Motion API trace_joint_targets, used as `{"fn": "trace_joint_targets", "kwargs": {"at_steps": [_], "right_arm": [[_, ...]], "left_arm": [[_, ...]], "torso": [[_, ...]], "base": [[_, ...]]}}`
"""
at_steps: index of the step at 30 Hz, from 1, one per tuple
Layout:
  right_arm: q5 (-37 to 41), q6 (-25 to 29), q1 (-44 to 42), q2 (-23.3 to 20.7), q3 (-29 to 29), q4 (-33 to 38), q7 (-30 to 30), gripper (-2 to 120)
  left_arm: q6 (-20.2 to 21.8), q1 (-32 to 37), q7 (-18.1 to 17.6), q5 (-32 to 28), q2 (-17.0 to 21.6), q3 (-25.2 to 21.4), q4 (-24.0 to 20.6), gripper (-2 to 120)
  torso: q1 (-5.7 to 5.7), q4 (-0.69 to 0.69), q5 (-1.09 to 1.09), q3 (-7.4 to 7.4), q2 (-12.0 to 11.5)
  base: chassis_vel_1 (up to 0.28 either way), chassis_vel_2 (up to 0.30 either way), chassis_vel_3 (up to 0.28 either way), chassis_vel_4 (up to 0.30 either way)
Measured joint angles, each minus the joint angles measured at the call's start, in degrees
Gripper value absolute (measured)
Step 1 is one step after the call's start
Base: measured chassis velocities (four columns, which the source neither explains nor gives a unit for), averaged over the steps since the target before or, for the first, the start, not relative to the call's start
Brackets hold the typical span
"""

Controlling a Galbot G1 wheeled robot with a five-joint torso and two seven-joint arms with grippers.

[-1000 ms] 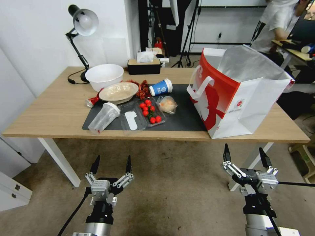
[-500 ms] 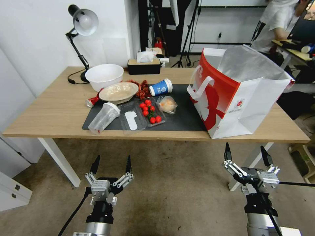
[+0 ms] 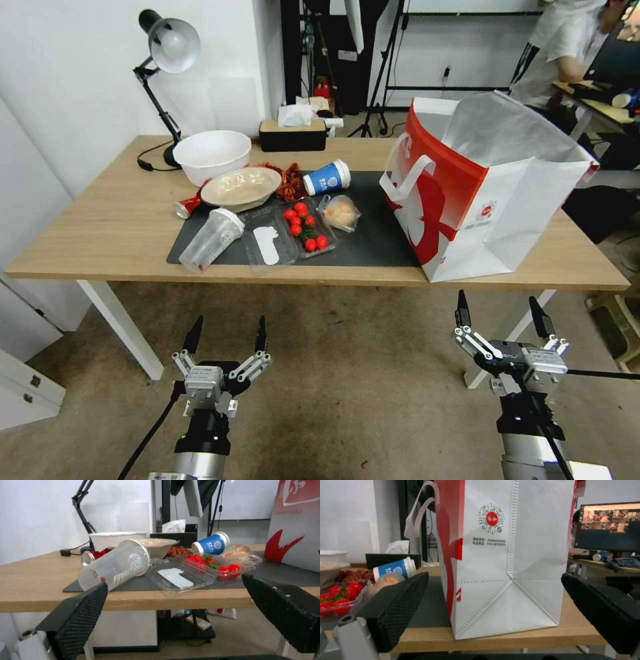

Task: Pick up the food delivery bag from the floor and place it on the table.

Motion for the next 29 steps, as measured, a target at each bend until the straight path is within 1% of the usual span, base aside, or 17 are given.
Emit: {"fn": "trace_joint_targets", "kwargs": {"at_steps": [29], "right_arm": [[0.1,0.0,0.0,0.0,0.0,0.0,0.0,100]], "left_arm": [[0.0,0.0,0.0,0.0,0.0,0.0,0.0,100]], "torso": [[0.0,0.0,0.0,0.0,0.0]], "base": [[0.0,0.0,0.0,0.0]]}}
